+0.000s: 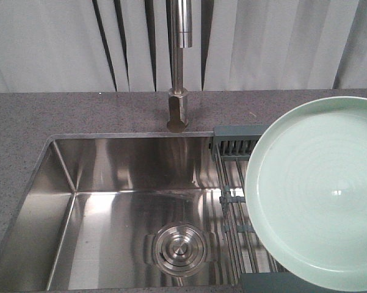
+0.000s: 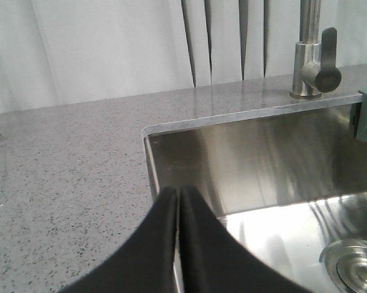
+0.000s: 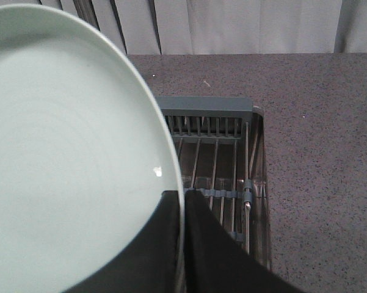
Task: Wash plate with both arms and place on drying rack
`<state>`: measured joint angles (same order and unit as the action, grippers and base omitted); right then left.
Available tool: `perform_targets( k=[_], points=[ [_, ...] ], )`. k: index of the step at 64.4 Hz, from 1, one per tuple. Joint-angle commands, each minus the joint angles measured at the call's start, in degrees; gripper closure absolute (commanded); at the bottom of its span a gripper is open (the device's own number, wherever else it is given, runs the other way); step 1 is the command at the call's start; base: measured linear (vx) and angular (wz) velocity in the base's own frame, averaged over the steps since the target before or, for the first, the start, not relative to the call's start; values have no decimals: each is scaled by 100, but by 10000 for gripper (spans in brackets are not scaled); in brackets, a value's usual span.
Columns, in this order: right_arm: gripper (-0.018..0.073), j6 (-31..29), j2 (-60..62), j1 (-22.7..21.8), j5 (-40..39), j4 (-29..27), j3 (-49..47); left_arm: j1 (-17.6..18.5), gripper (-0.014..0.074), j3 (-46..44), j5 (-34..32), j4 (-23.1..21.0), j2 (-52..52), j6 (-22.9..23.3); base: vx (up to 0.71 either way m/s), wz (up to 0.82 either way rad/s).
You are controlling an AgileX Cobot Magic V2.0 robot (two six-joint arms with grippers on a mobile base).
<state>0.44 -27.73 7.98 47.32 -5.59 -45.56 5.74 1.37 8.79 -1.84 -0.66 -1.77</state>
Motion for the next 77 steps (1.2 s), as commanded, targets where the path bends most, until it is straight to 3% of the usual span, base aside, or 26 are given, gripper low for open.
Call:
perform_targets(
  k=[1,77],
  points=[
    [563,-44,-40,-24,-433,-5,-144,-5,593,162,-425,-23,-85,58,1,1],
    [563,-44,-40,-24,-443,-5,-144,-5,593,162,-425,-23,-85,58,0,0]
  ],
)
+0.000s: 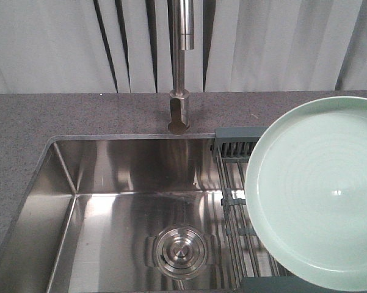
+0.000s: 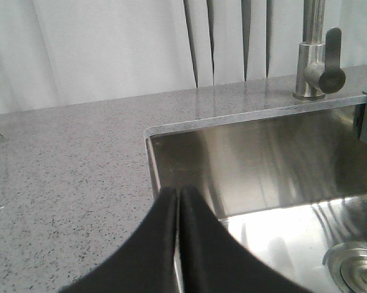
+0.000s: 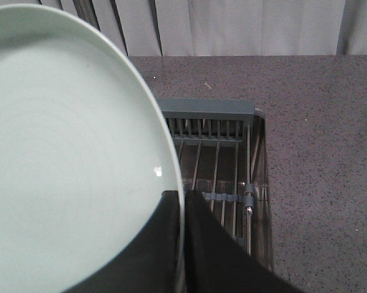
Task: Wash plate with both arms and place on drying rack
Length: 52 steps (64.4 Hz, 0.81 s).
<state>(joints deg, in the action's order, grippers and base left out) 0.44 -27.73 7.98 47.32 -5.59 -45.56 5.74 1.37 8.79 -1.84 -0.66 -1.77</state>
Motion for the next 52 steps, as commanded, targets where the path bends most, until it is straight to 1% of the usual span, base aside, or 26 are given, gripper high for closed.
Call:
perform_targets(
  k=[1,52],
  points=[
    [563,-44,-40,-24,-443,-5,-144,-5,593,162,-425,-23,-85,58,0,0],
    [563,-44,-40,-24,-443,-5,-144,-5,593,162,-425,-23,-85,58,0,0]
  ],
)
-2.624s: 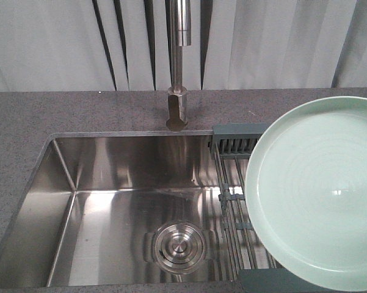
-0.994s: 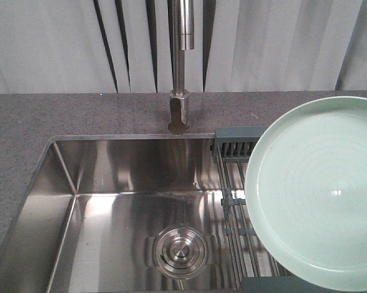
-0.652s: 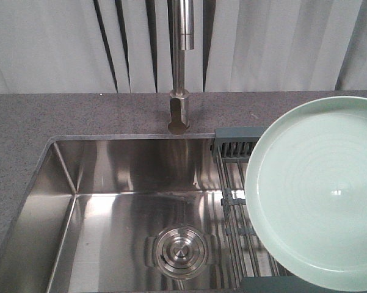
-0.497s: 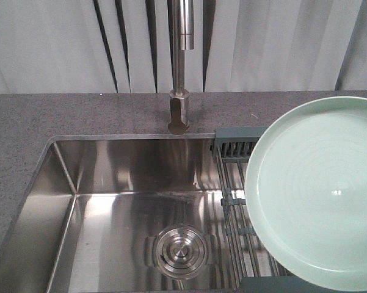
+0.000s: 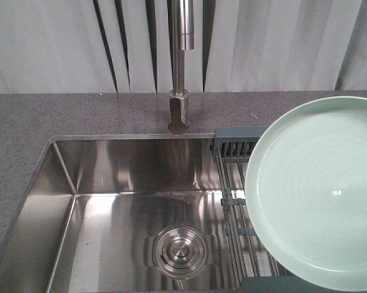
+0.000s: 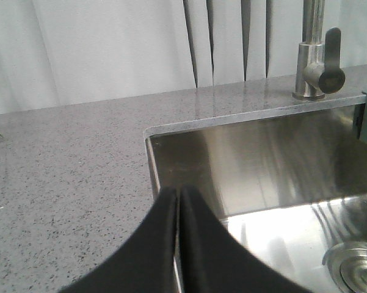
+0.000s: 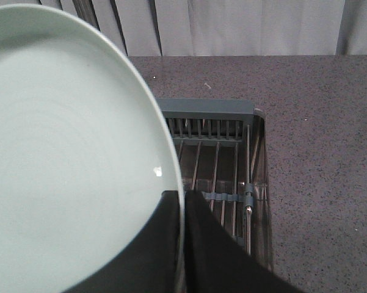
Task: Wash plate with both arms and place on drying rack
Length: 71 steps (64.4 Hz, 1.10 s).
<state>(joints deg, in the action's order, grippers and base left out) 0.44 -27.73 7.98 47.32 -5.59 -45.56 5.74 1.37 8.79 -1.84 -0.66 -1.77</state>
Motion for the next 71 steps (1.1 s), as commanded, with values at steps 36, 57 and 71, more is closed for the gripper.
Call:
perform_targets(
  k=[36,57,71],
  points=[
    [563,-44,-40,-24,-443,-5,-144,-5,593,120,-927,-749,-85,1381,0,0],
    [563,-44,-40,-24,-443,-5,-144,-5,593,120,-1600,-1404,-85,2214,0,0],
    [563,-44,-40,-24,-443,-5,-144,-5,593,120,-2351,-2870,-85,3675,0,0]
  ],
)
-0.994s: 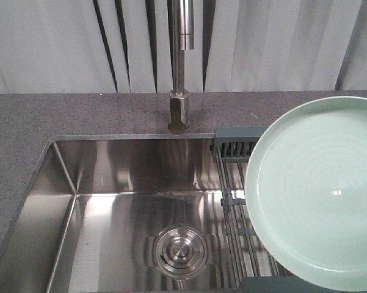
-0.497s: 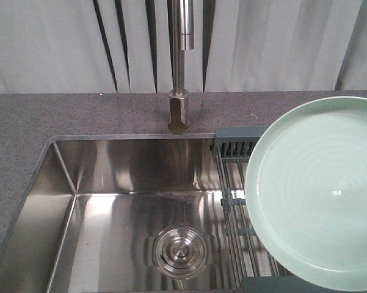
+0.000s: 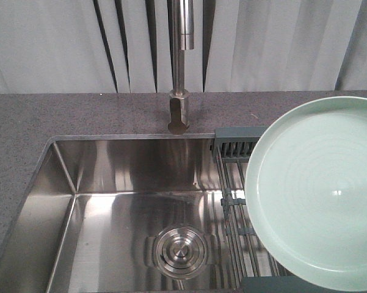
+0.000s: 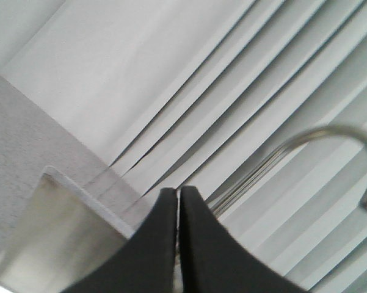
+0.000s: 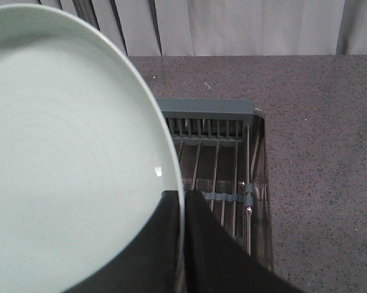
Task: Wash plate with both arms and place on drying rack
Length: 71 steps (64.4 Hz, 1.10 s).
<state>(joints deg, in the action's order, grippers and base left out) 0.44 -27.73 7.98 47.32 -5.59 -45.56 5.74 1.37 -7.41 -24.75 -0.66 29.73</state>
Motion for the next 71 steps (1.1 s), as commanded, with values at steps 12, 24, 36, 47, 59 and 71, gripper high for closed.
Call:
perform_targets(
  k=[12,24,36,47,59,71],
  points=[
    [563,-44,-40,-24,-443,-5,-144,-5,593,106,-1410,-1205,-85,1471,0,0],
    [563,-44,-40,-24,-441,1,-144,-5,593,-47,-1739,-260,-85,3541,0,0],
    [563,-44,-40,-24,-445,1,-144,-5,593,-1022,-1986,2549,21,4391,0,0],
    [563,-44,-40,-24,-533,-4,-144,-5,593,-2157,-1944,4278,810,4416,0,0],
    [563,-44,-40,-24,-533,-4,-144,-5,593,-3108,-2047,5639,2170,4712,0,0],
    [563,-44,-40,-24,-538,2,-144,-5,593,-3702,-2697,7597,3765,6031,0,0]
  ],
)
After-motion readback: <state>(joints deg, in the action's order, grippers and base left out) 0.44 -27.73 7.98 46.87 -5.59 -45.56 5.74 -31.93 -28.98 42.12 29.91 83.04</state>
